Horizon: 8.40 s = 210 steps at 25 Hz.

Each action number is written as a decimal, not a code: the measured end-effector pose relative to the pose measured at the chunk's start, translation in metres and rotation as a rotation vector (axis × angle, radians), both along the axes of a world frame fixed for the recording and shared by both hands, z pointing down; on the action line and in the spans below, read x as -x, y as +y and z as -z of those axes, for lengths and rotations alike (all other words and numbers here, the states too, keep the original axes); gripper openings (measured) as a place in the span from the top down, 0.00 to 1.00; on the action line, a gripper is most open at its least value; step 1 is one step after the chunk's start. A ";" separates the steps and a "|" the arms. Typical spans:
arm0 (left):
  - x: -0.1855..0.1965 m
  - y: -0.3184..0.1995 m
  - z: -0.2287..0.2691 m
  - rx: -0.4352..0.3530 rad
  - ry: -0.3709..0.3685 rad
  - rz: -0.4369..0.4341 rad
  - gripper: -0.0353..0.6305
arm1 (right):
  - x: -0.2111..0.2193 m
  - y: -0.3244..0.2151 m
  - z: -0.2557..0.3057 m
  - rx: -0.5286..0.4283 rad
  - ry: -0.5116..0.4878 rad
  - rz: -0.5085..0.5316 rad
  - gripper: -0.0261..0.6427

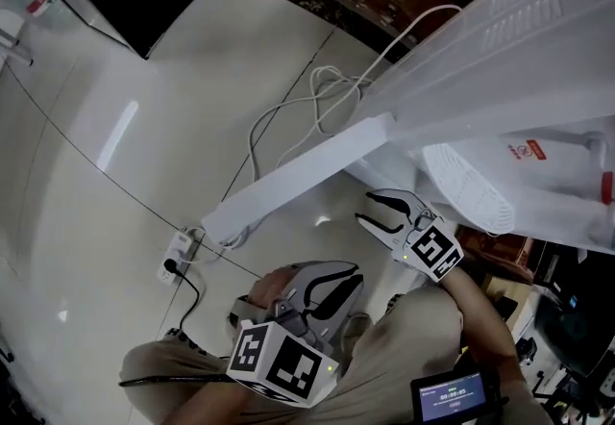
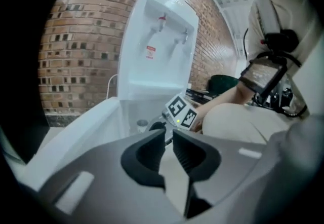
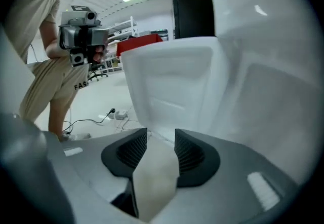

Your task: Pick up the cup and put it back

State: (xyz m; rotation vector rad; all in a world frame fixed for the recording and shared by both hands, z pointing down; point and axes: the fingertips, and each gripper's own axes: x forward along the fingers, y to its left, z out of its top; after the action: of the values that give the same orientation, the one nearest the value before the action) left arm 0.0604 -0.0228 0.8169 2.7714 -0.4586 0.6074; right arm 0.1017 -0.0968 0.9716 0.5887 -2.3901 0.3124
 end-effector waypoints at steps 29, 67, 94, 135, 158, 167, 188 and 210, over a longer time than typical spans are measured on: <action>-0.032 -0.029 -0.001 0.014 0.043 0.044 0.86 | -0.177 -0.096 -0.122 -0.044 -0.022 -0.938 0.50; -0.053 -0.029 0.000 0.039 0.095 0.002 0.87 | -0.213 -0.169 -0.133 -0.147 -0.115 -1.050 0.43; -0.049 -0.028 0.045 0.108 0.116 0.203 0.92 | -0.066 -0.008 -0.009 -0.019 -0.023 -0.627 0.45; 0.128 0.137 0.605 -0.055 0.014 0.347 0.91 | -0.047 0.191 0.719 -0.196 -0.170 -0.701 0.45; -0.065 0.269 0.666 0.011 0.061 0.075 0.91 | -0.172 0.384 0.882 -0.381 -0.379 -0.926 0.46; -0.041 0.312 0.663 0.050 0.098 0.105 0.91 | -0.155 0.462 0.862 -0.346 -0.422 -0.975 0.46; 0.045 0.246 0.670 0.058 0.136 -0.001 0.91 | -0.090 0.441 0.875 -0.370 -0.330 -1.107 0.46; 0.067 0.154 0.675 0.014 0.156 0.012 0.91 | -0.062 0.357 0.899 -0.443 -0.329 -1.119 0.46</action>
State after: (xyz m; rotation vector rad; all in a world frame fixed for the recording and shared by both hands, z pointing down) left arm -0.0071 0.1312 0.1414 2.7742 -0.4340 0.3858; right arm 0.1638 0.2599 0.0728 2.2064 -2.1693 0.3493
